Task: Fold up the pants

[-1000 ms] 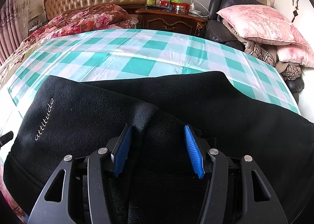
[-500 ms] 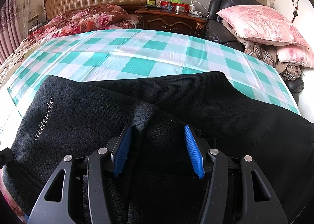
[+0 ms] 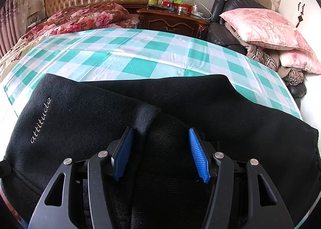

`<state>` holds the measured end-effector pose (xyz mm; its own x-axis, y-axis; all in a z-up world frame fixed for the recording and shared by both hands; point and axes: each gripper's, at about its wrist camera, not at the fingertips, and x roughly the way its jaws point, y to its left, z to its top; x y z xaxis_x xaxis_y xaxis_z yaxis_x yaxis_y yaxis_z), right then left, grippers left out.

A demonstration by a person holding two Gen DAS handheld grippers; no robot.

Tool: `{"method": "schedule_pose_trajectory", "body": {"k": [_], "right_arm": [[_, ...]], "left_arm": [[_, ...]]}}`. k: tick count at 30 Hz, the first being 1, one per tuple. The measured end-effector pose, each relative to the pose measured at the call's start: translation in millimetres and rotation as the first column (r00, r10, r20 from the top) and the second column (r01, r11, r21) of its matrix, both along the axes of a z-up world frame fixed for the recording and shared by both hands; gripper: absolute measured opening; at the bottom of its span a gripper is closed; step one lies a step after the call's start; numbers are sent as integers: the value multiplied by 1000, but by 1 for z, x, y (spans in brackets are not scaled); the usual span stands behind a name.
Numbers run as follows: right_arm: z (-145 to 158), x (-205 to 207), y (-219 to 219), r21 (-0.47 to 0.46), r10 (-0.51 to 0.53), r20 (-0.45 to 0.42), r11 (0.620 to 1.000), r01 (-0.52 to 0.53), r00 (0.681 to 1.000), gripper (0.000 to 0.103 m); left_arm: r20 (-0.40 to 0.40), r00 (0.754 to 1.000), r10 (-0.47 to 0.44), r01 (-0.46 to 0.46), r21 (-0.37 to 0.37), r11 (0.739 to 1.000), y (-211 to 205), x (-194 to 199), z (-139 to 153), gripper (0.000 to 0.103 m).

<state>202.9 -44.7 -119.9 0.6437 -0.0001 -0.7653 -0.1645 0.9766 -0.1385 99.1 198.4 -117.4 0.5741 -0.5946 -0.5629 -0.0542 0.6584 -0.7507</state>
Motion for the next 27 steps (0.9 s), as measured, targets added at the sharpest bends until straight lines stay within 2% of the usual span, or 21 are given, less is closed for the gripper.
{"method": "schedule_pose_trajectory", "body": {"k": [3, 5, 7, 10, 15, 19, 20, 22, 24, 27], "right_arm": [[0, 0, 1, -12, -5, 4, 1000, 5, 1000, 57], [-1, -1, 2, -18, -7, 5, 1000, 7, 1000, 57], [-1, 0, 2, -21, -12, 8, 1000, 12, 1000, 58], [-1, -1, 4, -36, -16, 14, 999, 17, 1000, 60], [-1, 0, 4, -44, -29, 10, 999, 29, 1000, 66], [0, 3, 1, -37, -44, -11, 998, 43, 999, 74], [0, 4, -1, -33, -49, -20, 998, 48, 999, 76], [4, 9, -5, -38, -58, -58, 998, 55, 997, 85], [13, 13, -9, -26, -74, -92, 997, 72, 993, 85], [46, 11, -4, 0, -81, -47, 997, 81, 996, 85]], "left_arm": [[0, 1000, -11, 11, 18, 1000, -6, -2, 4, 61], [18, 1000, -8, 8, 29, 1000, -9, -4, 5, 62], [12, 1000, -2, 1, 62, 998, -10, -3, 3, 51], [19, 1000, 2, -3, 65, 998, -8, -7, 3, 45], [40, 999, -2, -1, 84, 996, -8, -9, 8, 40], [37, 999, 7, -9, 64, 998, -6, -9, 8, 40], [29, 999, 15, -16, 44, 999, -4, -10, 6, 41], [8, 1000, 24, -24, 18, 1000, -2, -9, 3, 52], [-17, 1000, 23, -22, 24, 999, -2, -9, 2, 60], [-16, 1000, 14, -13, 64, 998, -6, -10, 5, 61]]}}
